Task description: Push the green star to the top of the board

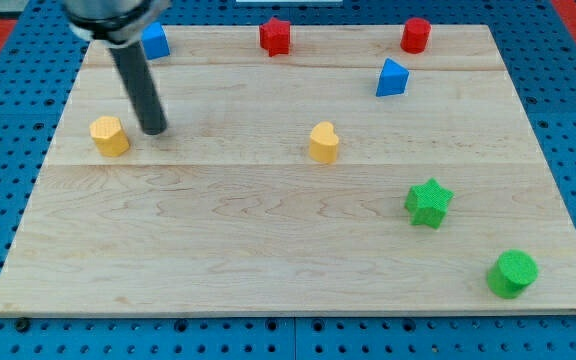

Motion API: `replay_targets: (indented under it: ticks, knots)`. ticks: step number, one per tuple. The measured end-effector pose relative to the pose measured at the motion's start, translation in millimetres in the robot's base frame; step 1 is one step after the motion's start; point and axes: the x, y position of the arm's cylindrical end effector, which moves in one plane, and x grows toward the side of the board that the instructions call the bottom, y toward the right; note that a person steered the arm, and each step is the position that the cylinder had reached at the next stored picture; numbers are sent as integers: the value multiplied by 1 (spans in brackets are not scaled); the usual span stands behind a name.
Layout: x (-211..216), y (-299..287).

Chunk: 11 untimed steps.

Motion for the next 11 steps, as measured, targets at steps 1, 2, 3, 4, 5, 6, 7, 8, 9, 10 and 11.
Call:
replay_targets:
  ticks: [1, 2, 3, 4, 5, 6, 7, 8, 9, 10, 11]
  knots:
    - [-3, 74]
    - [24, 112]
    - [111, 99]
    - [212, 179]
    - [228, 202]
    - [229, 251]
    - [229, 368]
    - [219, 423]
    - [188, 419]
    - [228, 426]
    - [226, 395]
